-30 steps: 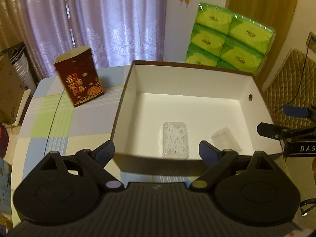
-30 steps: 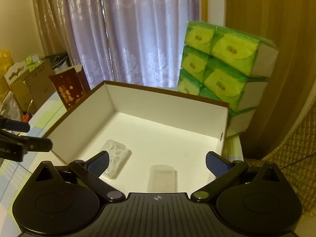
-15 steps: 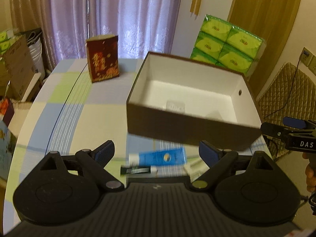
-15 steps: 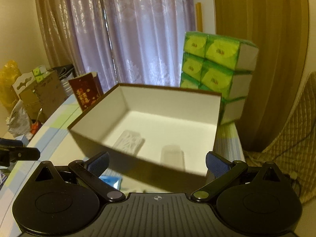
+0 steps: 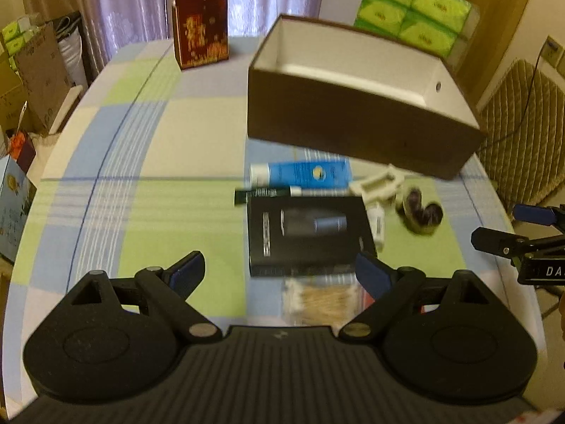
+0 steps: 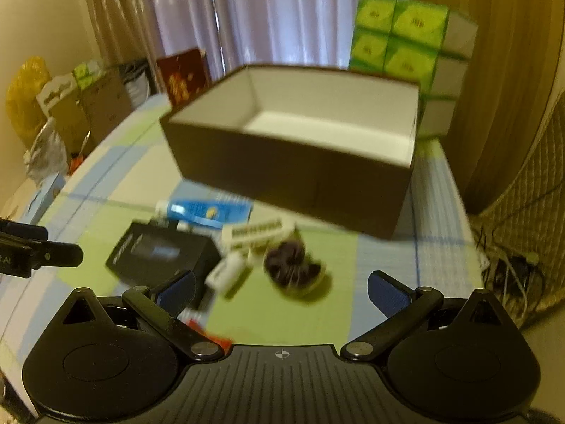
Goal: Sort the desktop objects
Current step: 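Withdraw both tools from the box back toward the table items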
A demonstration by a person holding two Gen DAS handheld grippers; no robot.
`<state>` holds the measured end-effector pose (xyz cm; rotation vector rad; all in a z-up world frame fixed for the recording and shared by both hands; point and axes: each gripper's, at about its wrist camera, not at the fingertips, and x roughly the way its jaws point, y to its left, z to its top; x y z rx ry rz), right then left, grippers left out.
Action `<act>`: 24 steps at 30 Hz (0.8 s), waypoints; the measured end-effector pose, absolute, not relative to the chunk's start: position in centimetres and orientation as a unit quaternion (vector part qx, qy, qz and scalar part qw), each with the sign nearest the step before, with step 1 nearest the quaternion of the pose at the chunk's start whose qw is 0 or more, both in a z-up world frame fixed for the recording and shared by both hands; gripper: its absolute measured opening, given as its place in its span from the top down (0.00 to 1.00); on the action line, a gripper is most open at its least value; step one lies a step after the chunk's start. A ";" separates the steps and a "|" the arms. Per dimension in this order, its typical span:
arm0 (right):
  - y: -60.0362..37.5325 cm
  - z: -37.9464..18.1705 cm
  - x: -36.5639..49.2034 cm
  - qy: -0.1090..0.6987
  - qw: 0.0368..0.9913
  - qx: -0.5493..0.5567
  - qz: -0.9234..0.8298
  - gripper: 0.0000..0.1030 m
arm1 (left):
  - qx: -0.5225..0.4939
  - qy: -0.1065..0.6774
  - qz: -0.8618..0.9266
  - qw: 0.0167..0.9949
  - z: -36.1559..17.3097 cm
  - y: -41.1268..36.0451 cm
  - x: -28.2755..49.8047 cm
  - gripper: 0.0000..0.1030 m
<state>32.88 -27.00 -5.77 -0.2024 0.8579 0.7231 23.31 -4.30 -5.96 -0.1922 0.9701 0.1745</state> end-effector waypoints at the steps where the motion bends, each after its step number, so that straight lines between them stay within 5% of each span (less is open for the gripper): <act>1: -27.0 -6.1 32.7 0.412 0.839 -0.096 0.344 0.02 | -0.092 0.469 0.081 0.875 -6.3 -4.4 23.1 0.13; 24: -27.1 -9.5 31.6 0.459 0.819 -0.108 0.327 0.02 | -0.067 0.523 0.069 0.847 -12.5 -6.7 24.8 0.13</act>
